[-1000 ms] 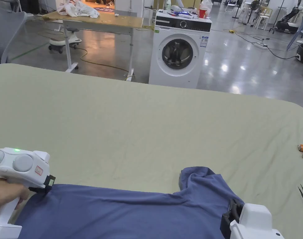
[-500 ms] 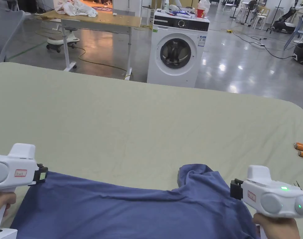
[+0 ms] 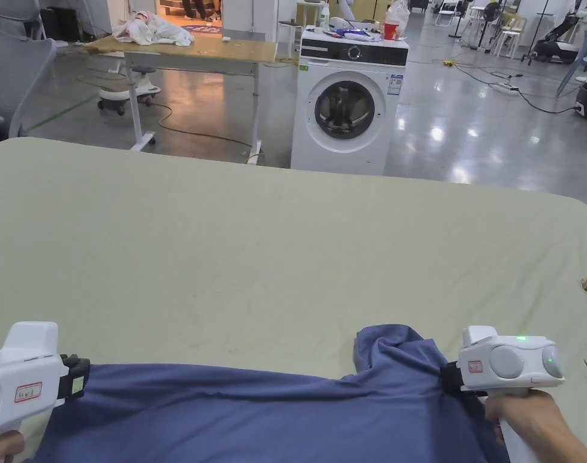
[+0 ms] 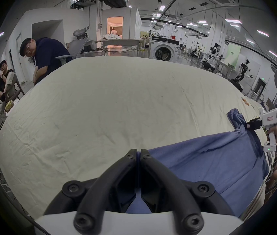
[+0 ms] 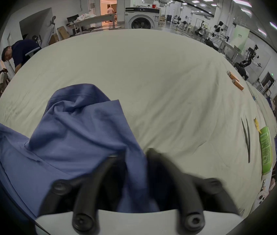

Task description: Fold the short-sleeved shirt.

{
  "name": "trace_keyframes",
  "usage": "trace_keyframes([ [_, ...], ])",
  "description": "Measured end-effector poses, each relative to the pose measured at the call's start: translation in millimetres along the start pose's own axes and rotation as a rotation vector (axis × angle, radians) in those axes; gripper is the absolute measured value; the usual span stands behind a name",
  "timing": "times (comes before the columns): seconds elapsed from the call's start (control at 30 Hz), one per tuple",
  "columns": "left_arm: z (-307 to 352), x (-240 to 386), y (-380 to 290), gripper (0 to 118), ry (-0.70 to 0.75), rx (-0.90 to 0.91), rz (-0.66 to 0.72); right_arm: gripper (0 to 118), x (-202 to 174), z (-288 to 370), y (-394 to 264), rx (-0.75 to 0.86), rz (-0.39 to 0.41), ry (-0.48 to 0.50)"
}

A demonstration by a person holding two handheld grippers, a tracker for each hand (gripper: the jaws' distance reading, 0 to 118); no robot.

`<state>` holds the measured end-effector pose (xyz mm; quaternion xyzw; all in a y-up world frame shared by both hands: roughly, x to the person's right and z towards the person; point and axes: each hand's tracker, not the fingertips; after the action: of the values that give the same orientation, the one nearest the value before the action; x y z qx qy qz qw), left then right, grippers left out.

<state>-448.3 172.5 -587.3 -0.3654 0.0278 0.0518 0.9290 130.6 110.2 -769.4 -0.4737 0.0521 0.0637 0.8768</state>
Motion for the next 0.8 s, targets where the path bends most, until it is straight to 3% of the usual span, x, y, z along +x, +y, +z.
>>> trace_keyframes([
  [0.13,0.3,-1.9,1.4,0,0.003,0.011,0.016,1,-2.7,7.4,-3.4,0.01,0.006,-0.01],
  [0.27,7.3,-6.2,5.3,0,-0.004,0.032,0.01,1,3.0,38.7,-8.9,0.097,-0.04,0.01],
  [0.6,43.2,-32.1,8.0,0,-0.052,0.117,0.051,1,12.9,157.3,-50.6,0.258,-0.082,0.022],
  [0.8,79.1,-41.1,-19.4,0,-0.098,0.152,0.04,1,8.6,213.6,-102.6,0.296,-0.062,0.029],
])
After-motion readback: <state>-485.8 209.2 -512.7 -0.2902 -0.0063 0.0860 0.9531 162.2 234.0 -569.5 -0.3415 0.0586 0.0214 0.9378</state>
